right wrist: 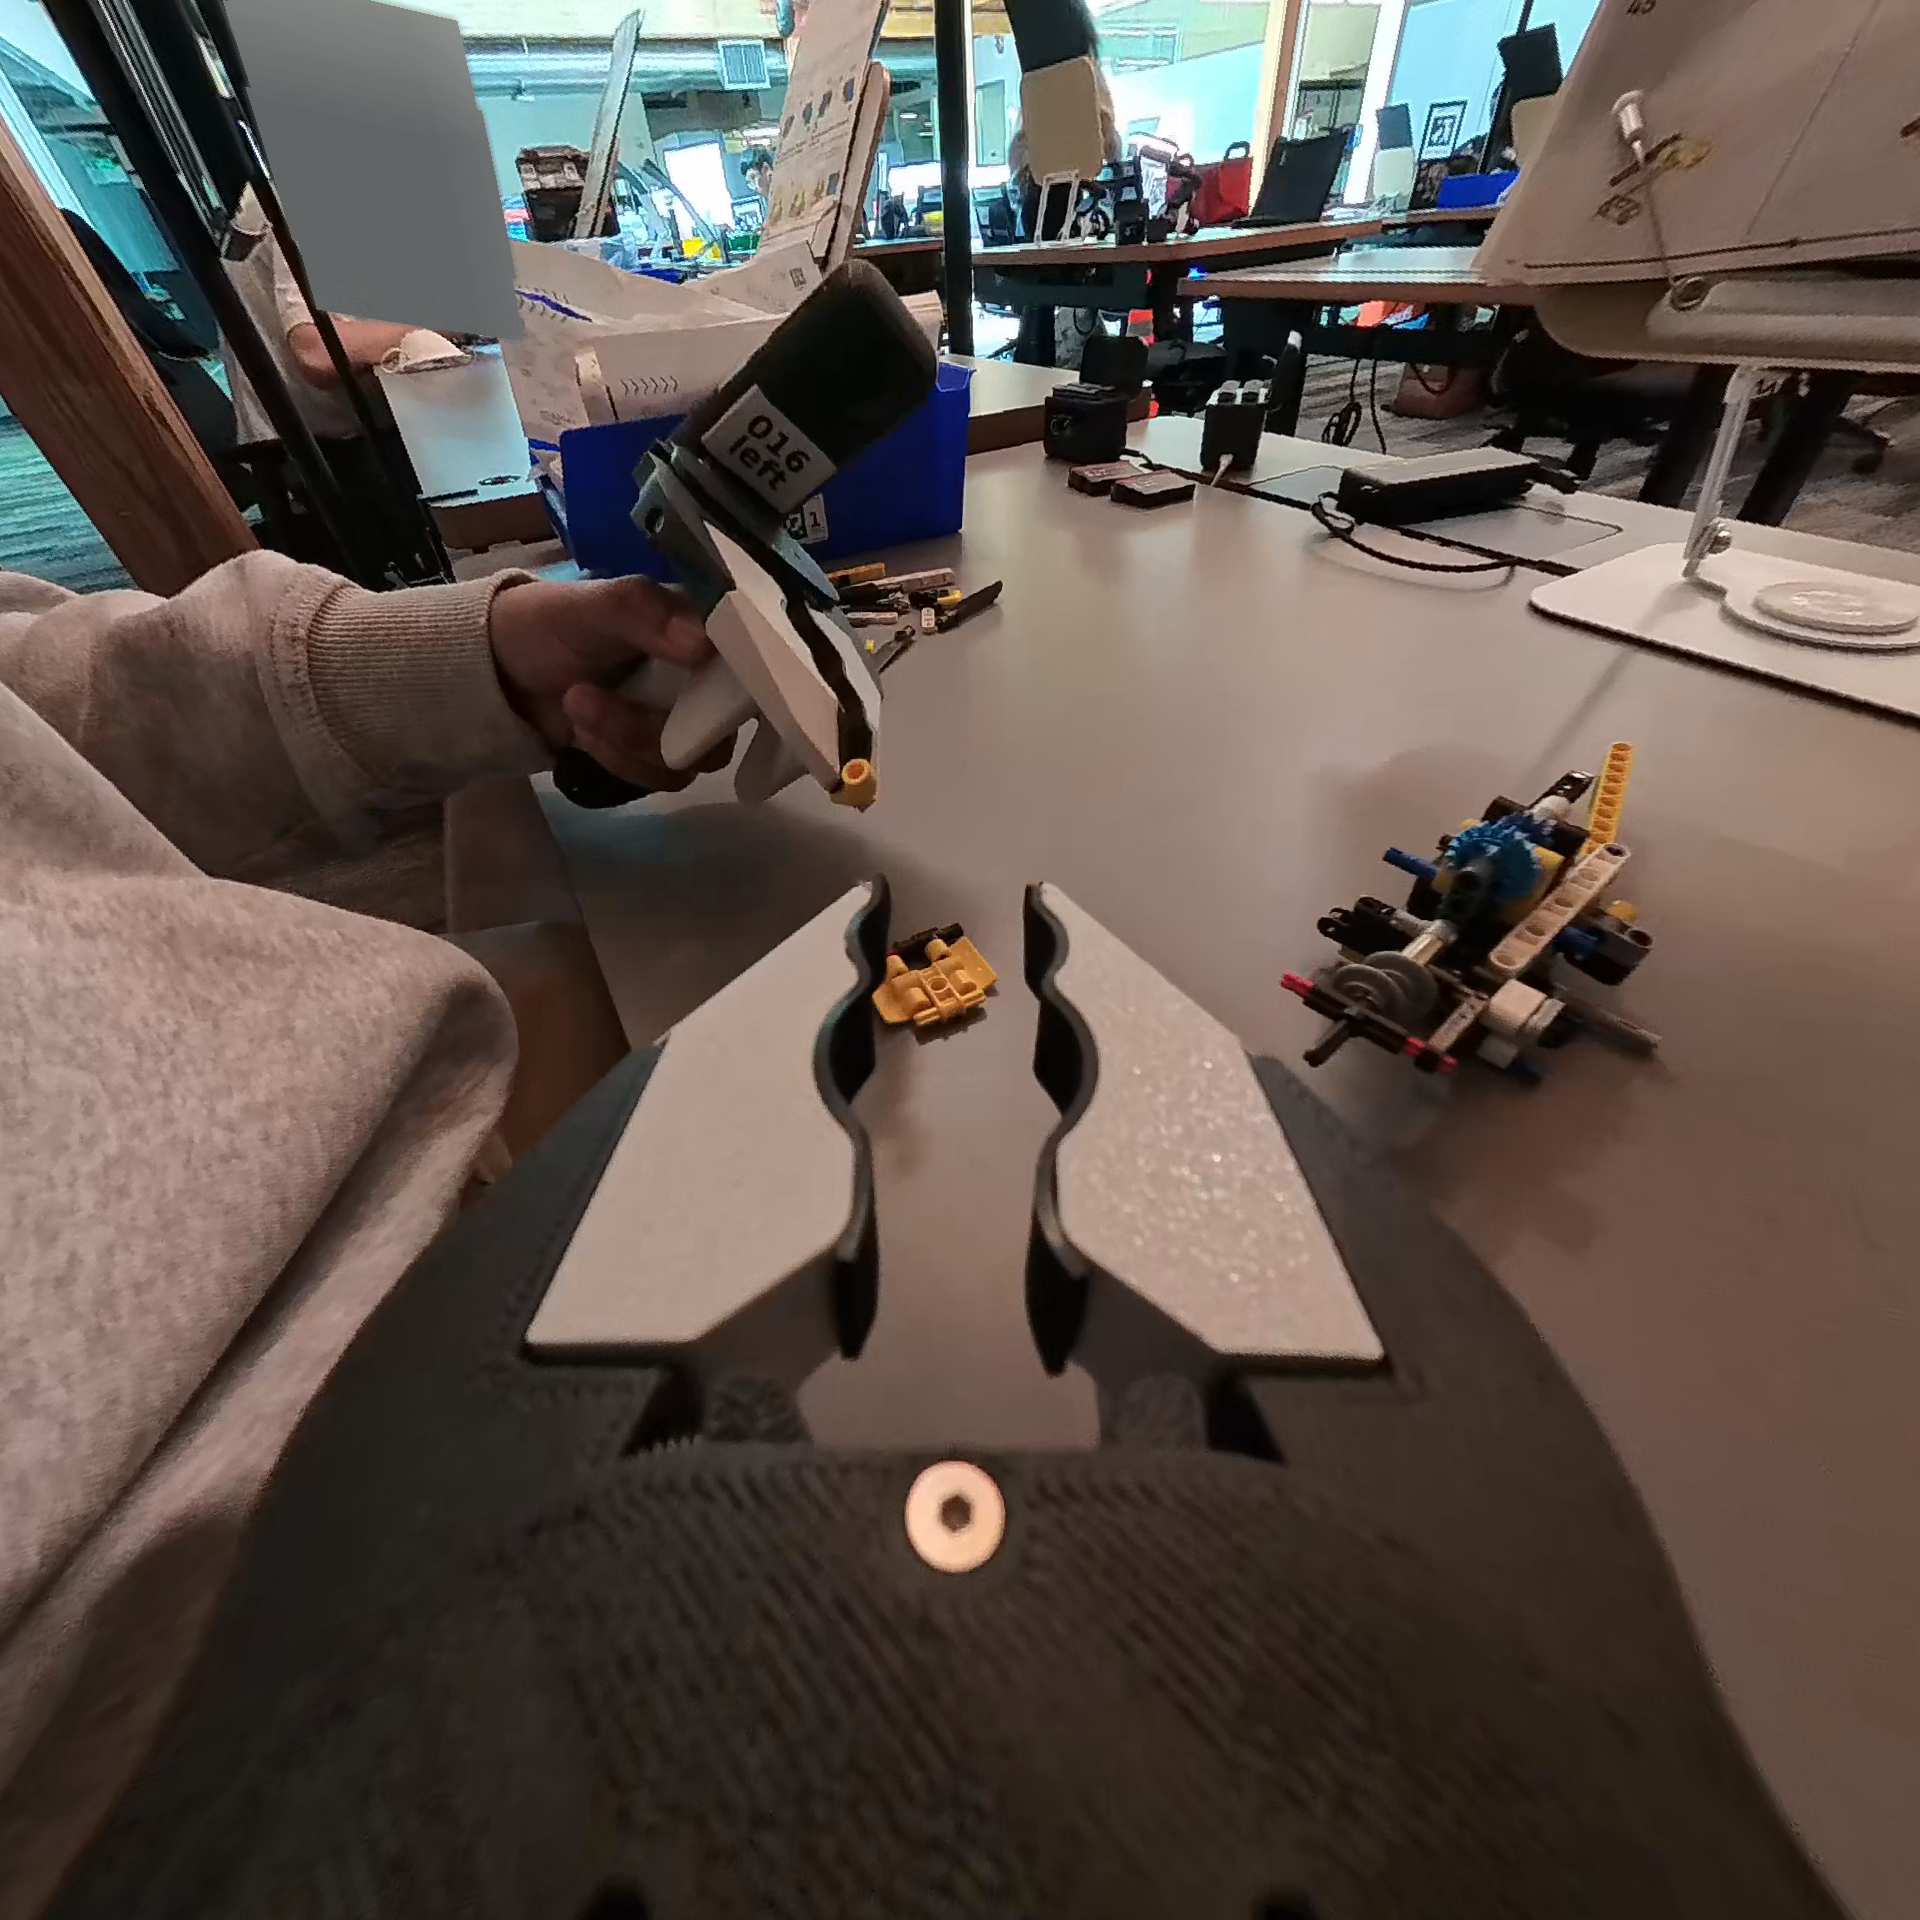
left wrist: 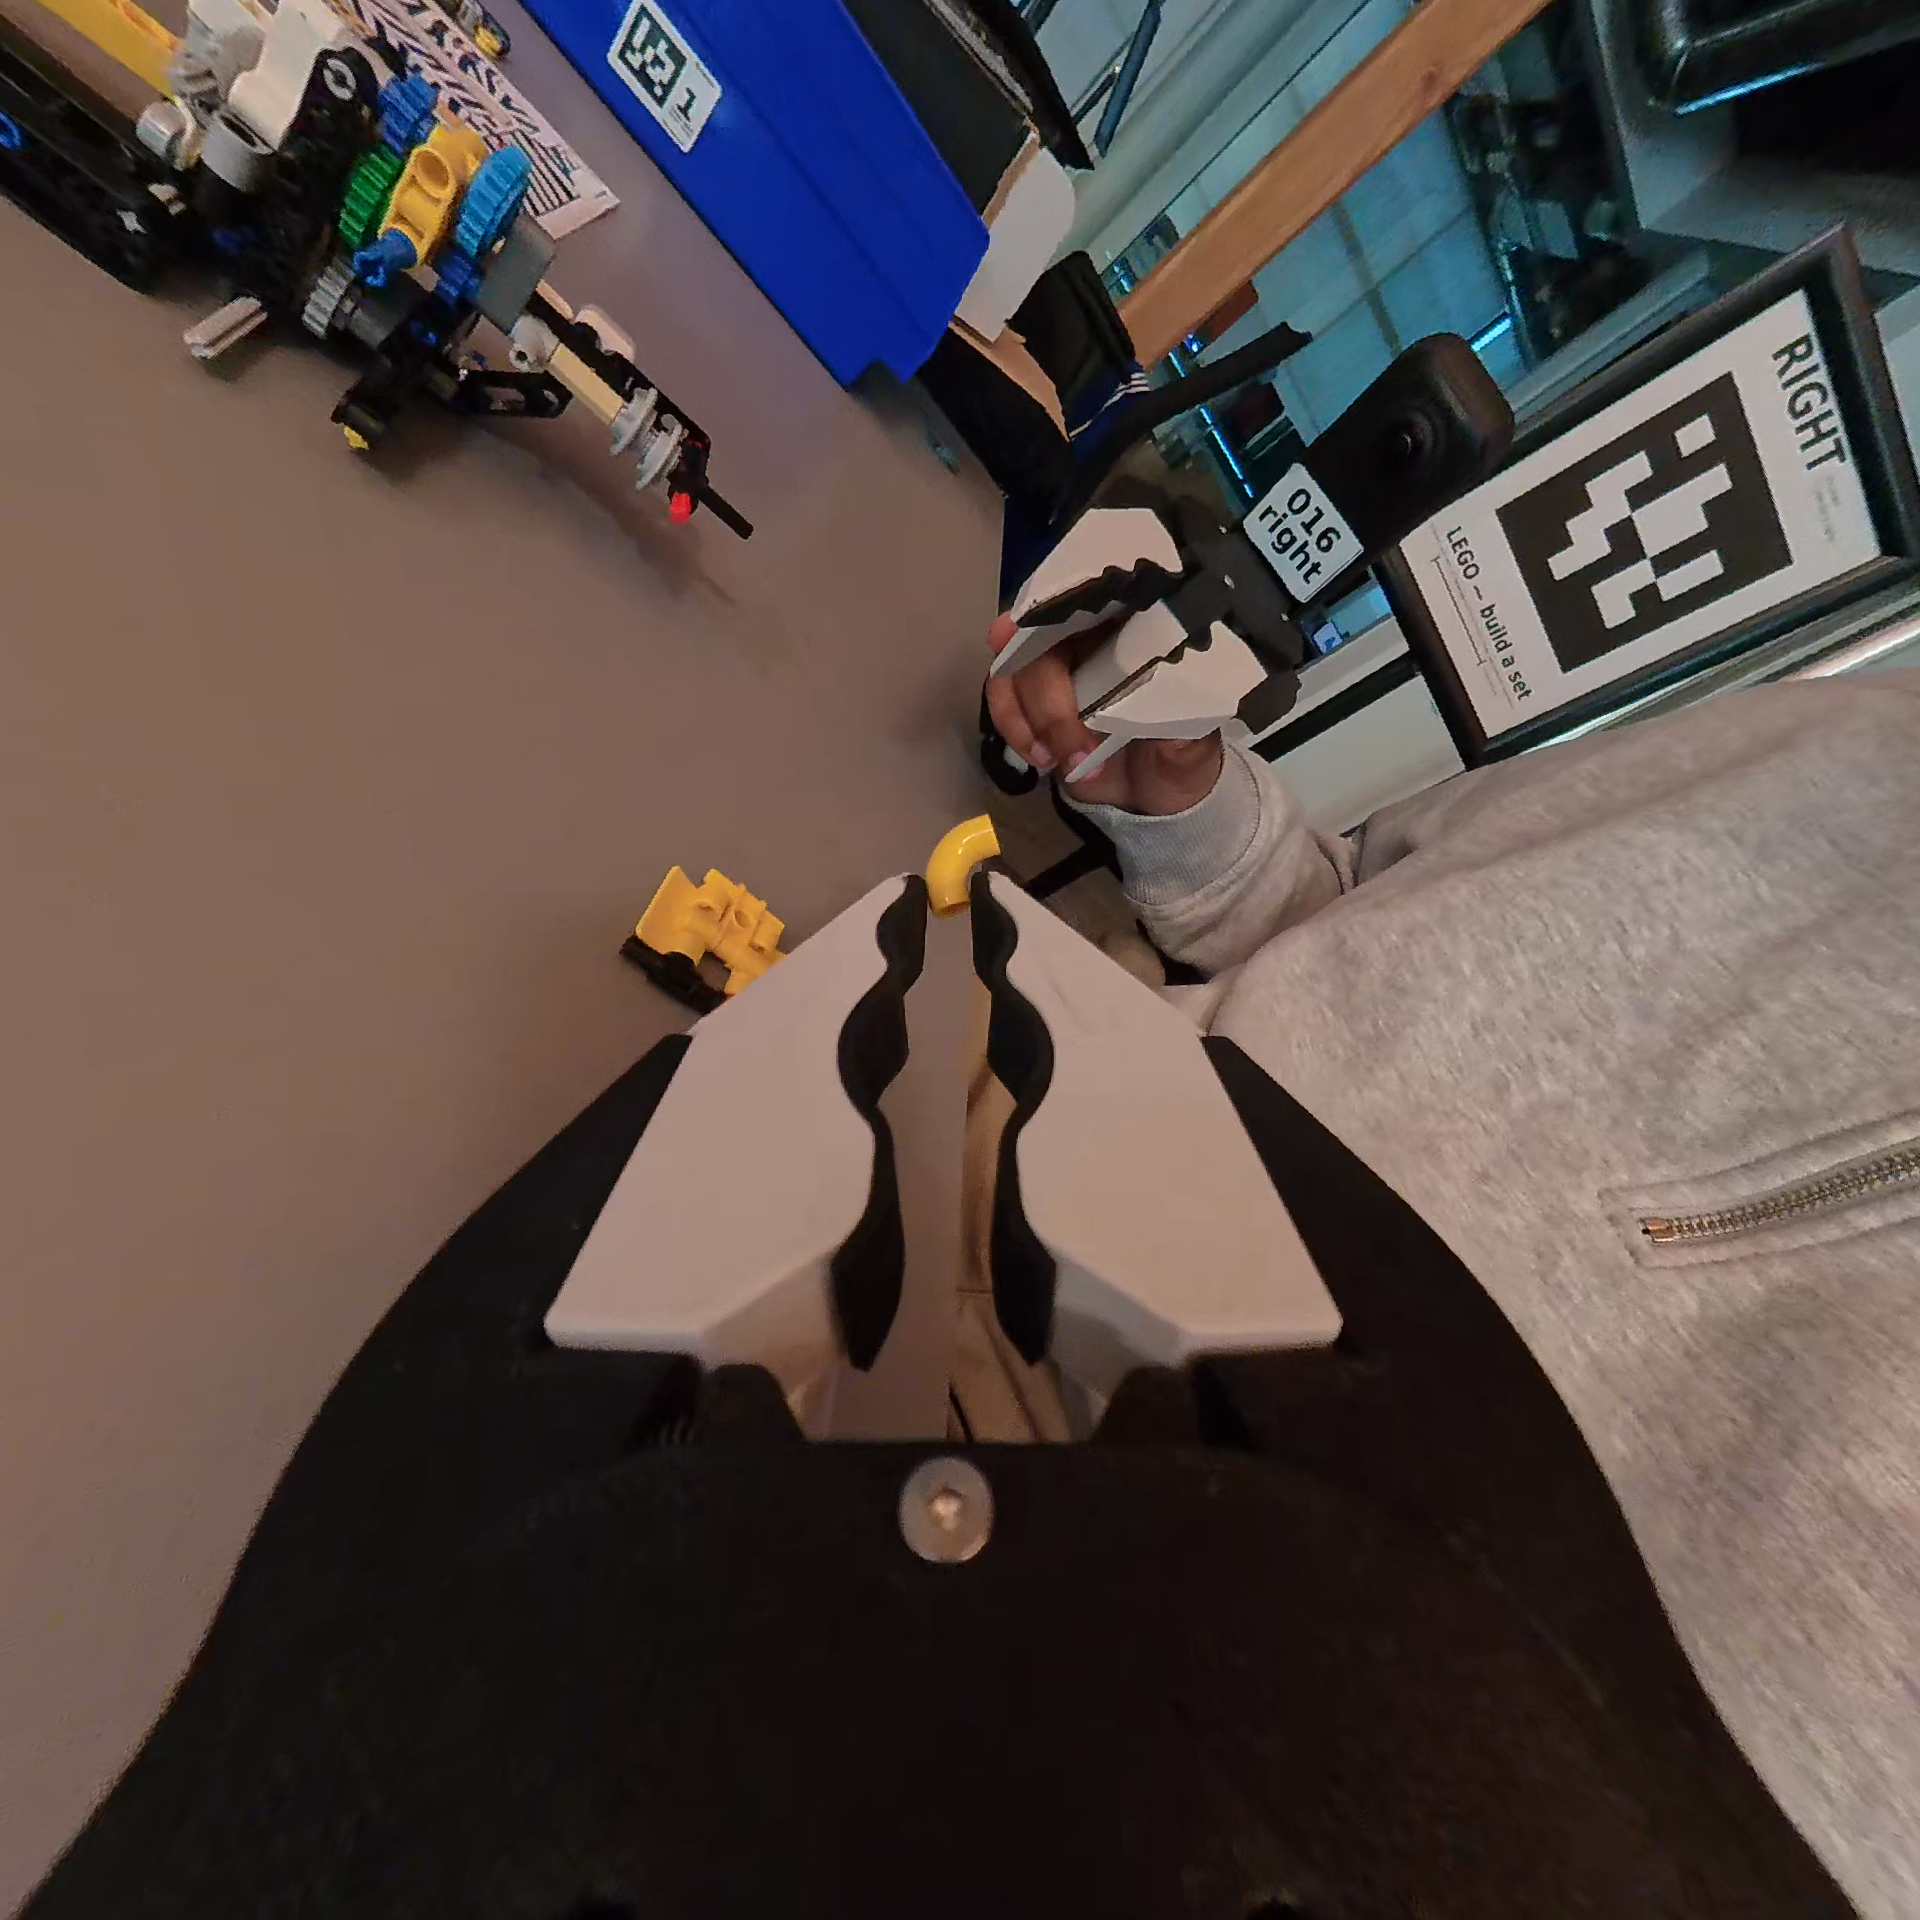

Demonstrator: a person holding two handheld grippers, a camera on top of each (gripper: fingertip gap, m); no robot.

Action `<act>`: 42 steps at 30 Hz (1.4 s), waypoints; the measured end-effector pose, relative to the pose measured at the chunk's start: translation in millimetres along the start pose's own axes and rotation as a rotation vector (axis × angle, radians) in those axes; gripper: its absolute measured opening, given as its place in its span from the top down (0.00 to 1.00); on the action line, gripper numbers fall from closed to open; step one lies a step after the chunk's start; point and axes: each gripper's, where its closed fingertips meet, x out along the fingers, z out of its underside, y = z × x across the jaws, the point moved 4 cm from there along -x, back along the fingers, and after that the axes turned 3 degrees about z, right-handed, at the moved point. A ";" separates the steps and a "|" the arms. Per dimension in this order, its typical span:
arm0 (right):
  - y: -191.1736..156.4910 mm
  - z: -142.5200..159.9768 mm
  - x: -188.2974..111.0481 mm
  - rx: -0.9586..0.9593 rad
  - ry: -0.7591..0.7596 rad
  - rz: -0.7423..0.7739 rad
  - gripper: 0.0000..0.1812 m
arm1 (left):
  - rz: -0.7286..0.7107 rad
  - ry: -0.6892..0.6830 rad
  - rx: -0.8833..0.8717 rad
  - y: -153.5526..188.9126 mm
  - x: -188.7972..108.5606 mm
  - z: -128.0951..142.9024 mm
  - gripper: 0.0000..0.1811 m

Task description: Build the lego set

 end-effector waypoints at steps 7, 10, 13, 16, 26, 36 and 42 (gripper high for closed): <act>-0.3 2.2 1.4 -0.002 -0.020 -0.003 0.86 | -0.011 -0.020 -0.001 -4.2 2.5 3.9 0.97; -0.4 2.2 1.3 -0.001 -0.022 -0.004 0.85 | -0.030 -0.029 0.013 -6.0 3.2 5.3 0.97; -0.5 2.0 1.0 -0.001 -0.022 -0.004 0.85 | -0.034 -0.047 0.019 -6.0 4.8 7.4 0.97; -1.5 2.0 1.0 -0.003 -0.025 -0.008 0.85 | -0.021 -0.056 0.018 -3.6 7.0 8.6 0.96; -9.6 2.3 1.8 -0.033 -0.026 -0.041 0.86 | 0.007 -0.148 0.038 3.7 19.7 20.7 0.96; -40.8 8.8 11.7 -0.148 -0.052 -0.211 0.81 | 0.065 -0.246 0.070 18.3 31.9 34.8 0.97; -48.8 13.4 12.4 -0.184 -0.084 -0.240 0.84 | 0.098 -0.281 0.072 23.6 35.2 40.8 0.97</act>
